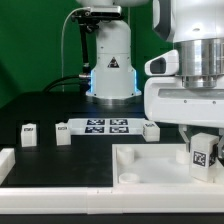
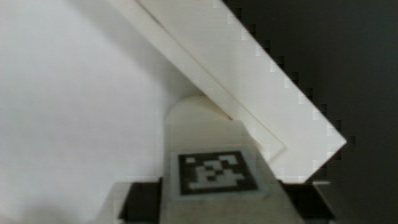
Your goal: Assemble one leg
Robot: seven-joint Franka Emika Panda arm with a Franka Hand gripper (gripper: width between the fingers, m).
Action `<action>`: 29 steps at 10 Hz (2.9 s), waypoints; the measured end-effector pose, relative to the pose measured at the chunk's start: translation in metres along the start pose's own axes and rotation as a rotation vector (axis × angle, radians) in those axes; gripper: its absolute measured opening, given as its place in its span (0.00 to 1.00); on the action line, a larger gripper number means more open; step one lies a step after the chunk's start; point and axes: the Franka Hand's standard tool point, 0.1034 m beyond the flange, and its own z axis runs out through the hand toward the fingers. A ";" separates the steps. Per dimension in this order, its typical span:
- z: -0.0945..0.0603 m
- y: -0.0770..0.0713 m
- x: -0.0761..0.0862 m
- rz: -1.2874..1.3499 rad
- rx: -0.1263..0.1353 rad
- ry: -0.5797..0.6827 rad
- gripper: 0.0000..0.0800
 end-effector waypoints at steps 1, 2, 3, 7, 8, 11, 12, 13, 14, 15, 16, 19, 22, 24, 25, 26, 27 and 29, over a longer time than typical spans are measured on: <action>0.000 0.000 0.001 0.121 0.000 0.003 0.37; 0.000 0.000 0.001 0.184 0.005 -0.005 0.37; 0.000 0.000 0.001 0.194 0.006 -0.007 0.37; 0.000 0.002 0.003 -0.139 0.010 0.000 0.75; 0.000 0.001 0.002 -0.294 0.010 0.000 0.80; 0.002 0.004 0.002 -0.835 -0.004 -0.002 0.81; 0.001 0.004 0.002 -0.983 -0.016 -0.008 0.81; 0.000 0.004 0.003 -1.121 -0.031 -0.023 0.81; -0.001 0.004 0.005 -1.199 -0.035 -0.020 0.81; -0.001 0.005 0.007 -1.254 -0.039 -0.015 0.81; -0.001 0.005 0.007 -1.254 -0.039 -0.016 0.77; -0.001 0.005 0.007 -1.226 -0.039 -0.015 0.50; 0.000 0.005 0.006 -0.903 -0.026 -0.005 0.36; 0.001 0.005 0.003 -0.513 -0.024 0.005 0.36; 0.002 0.005 0.002 -0.324 -0.026 0.011 0.36; 0.002 0.004 0.001 -0.178 -0.030 0.018 0.36; 0.002 0.002 0.001 -0.052 -0.034 0.025 0.36; 0.002 0.003 0.002 0.155 -0.026 0.024 0.36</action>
Offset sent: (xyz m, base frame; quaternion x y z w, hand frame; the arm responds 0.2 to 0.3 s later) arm 0.0000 0.0000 0.0000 0.0000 0.0000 -0.0899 0.9960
